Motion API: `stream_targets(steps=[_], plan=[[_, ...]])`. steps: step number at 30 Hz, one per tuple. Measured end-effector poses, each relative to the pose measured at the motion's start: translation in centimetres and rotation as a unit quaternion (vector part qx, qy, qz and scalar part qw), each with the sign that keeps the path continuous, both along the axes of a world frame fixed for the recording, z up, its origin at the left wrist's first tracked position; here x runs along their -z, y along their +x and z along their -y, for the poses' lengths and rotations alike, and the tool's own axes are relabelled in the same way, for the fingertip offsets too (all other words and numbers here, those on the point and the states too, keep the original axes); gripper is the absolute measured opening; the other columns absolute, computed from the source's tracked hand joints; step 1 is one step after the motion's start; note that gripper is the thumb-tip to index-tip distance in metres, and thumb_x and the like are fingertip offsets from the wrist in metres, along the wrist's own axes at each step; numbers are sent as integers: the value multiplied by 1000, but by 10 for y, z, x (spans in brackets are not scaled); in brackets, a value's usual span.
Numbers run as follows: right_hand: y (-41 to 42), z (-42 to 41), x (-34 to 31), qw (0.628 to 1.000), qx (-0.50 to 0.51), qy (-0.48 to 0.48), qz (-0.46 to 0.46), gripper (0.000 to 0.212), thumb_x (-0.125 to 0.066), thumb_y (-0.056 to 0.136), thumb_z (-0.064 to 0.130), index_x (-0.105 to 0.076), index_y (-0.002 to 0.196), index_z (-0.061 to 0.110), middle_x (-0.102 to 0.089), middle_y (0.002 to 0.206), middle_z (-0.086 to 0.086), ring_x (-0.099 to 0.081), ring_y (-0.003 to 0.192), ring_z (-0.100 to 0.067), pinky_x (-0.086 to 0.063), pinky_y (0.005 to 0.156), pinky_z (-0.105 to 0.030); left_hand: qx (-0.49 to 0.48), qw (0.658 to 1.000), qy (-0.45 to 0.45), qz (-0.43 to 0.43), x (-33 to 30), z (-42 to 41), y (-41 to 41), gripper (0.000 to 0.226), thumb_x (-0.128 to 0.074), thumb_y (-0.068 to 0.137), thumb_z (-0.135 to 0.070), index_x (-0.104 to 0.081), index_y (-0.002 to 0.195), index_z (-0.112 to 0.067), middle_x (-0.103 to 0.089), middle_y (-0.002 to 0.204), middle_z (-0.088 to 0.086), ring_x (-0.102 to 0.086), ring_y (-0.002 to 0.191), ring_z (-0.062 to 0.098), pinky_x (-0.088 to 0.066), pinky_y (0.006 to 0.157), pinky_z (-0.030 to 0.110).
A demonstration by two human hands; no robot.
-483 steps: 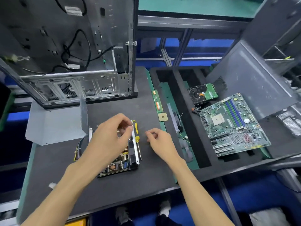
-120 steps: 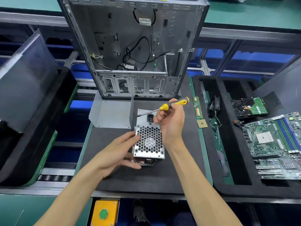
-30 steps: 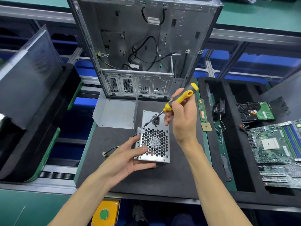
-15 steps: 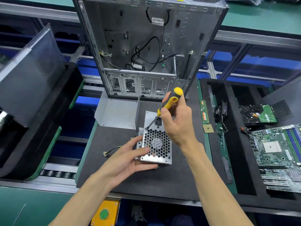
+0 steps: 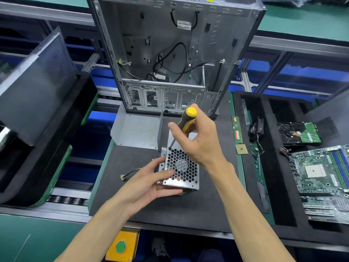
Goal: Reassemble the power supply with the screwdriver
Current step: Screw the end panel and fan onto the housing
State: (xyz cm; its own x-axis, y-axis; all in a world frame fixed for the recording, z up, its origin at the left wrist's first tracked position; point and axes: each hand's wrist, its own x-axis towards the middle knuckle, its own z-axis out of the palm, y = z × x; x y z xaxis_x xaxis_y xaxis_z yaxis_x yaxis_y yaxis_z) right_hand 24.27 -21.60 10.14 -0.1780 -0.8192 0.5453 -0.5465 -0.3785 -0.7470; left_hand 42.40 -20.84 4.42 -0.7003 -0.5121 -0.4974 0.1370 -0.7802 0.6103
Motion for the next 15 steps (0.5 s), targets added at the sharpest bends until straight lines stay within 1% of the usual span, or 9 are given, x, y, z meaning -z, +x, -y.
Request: stream_targets(steps=[1,3,5,6,7,9,11,13,15], plan=[[2,2,-1,1000,-6,-4,11,23,-70,94,22,-48,85,22,-54,75,3,-53,64,-23,-48,57,-41,-1,1000,1,0,0,0,0,63,-71,88,-5,-46,145,-13,-65,133,20,-66,118,42,-60,86,51],[7,4,-2,997,-22,21,64,21,-70,93,17,-54,86,6,-60,76,-6,-58,67,-26,-51,65,-44,-4,1000,5,2,0,0,0,66,-71,88,-4,-43,147,-14,-65,134,20,-65,118,42,-60,86,52],[15,5,-2,983,-53,66,164,25,-68,95,10,-51,93,-10,-68,77,-15,-68,69,-25,-58,69,-46,-6,1000,9,4,-1,0,-1,68,-71,87,-4,-42,148,-14,-65,134,20,-66,117,43,-60,86,52],[19,6,-1,970,-73,83,219,25,-65,96,5,-47,97,-12,-69,76,-16,-70,67,-24,-60,66,-42,-6,1000,8,3,-2,-1,-1,68,-71,87,-4,-42,148,-14,-65,133,21,-66,117,43,-59,86,52],[23,7,-1,956,-88,97,262,24,-63,98,2,-42,99,-10,-66,71,-17,-67,61,-22,-58,59,-37,-6,1000,8,3,-2,-1,-1,68,-70,87,-4,-42,148,-13,-65,133,21,-66,117,43,-59,86,52],[26,8,-1,939,-101,109,311,25,-59,100,2,-34,97,2,-50,64,-9,-49,50,-16,-46,48,-27,-4,1000,6,4,-3,-1,-1,67,-71,86,-5,-43,147,-12,-65,132,21,-66,117,42,-59,87,52],[26,9,-3,932,-118,111,326,23,-55,103,13,-33,99,14,-38,66,2,-35,50,-10,-36,48,-21,-3,1000,6,5,-3,-1,-1,68,-72,85,-5,-44,147,-12,-66,131,21,-66,117,42,-59,87,52],[25,10,-6,930,-138,108,324,16,-47,104,32,-39,114,21,-36,67,3,-32,53,-10,-31,51,-22,-3,1000,6,5,-3,-1,0,66,-71,86,-5,-45,146,-12,-65,132,21,-66,117,42,-59,87,52],[25,10,-8,931,-156,106,311,30,-33,106,43,-43,130,30,-37,67,-2,-30,56,-15,-28,53,-29,-1,1000,7,4,-2,-1,-1,64,-71,87,-4,-46,145,-12,-65,132,21,-66,117,42,-59,87,52]])
